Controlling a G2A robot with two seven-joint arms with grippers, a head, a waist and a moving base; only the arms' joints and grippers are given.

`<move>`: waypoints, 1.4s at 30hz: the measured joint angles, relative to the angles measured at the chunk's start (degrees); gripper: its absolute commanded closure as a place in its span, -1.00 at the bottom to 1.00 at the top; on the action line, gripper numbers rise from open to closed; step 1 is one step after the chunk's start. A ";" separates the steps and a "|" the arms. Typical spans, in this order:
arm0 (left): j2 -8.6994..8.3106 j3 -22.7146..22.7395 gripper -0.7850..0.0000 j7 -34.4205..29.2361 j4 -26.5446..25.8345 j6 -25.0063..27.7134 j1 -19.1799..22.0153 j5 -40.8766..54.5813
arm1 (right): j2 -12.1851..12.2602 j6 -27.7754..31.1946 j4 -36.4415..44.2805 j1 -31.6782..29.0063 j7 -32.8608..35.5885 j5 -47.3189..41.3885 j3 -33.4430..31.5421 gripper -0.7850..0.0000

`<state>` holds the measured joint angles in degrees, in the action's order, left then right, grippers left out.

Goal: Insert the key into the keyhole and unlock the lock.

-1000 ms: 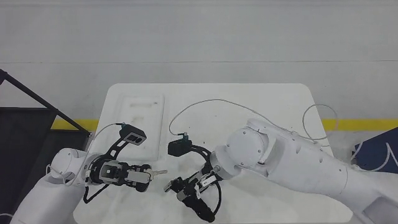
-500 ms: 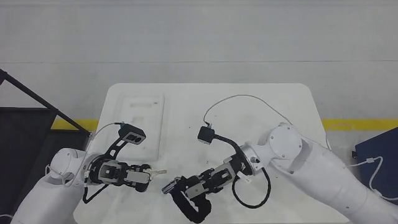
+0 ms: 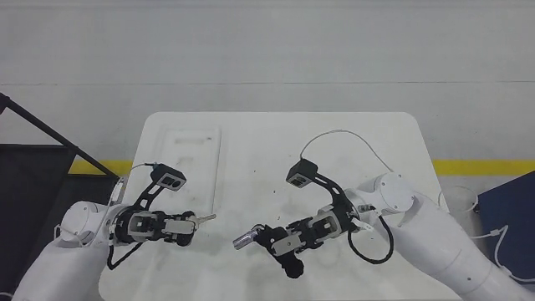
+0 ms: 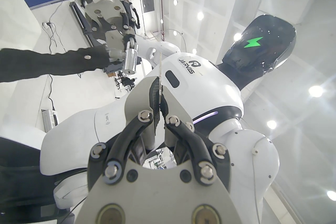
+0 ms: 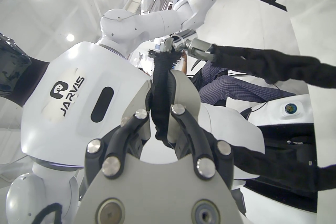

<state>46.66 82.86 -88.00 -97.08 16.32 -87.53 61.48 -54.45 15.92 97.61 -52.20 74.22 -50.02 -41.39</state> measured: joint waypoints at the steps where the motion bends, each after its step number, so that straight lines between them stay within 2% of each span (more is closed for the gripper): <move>1: 0.03 -0.04 1.00 0.00 0.15 0.00 0.01 -1.95 | -0.14 -0.01 -0.32 -0.14 -0.03 -0.14 -0.06 1.00; 7: 0.15 -2.14 1.00 0.00 -1.90 -0.01 1.22 -6.36 | -0.79 0.35 -1.49 -0.93 -0.63 -0.75 -0.67 1.00; 13: 0.23 -3.15 1.00 0.00 -2.13 -0.01 2.09 -6.17 | -1.37 1.36 -2.97 -1.40 -0.90 -1.31 -1.79 1.00; 21: 0.61 -2.22 1.00 0.00 -1.33 -0.01 1.92 -4.36 | -1.85 2.05 -4.10 -2.03 -0.36 -2.01 -2.84 1.00; 28: 1.42 -1.83 1.00 0.00 0.26 -0.01 1.61 -5.21 | -1.84 2.05 -4.09 -2.01 -0.37 -2.01 -2.82 1.00; 42: 3.22 -3.62 1.00 0.00 -1.37 -0.02 2.62 -8.91 | -1.84 2.04 -4.09 -2.01 -0.37 -2.01 -2.83 1.00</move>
<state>49.88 79.24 -88.00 -98.45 16.30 -84.91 52.56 -56.29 17.96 93.52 -54.21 73.85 -52.03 -44.21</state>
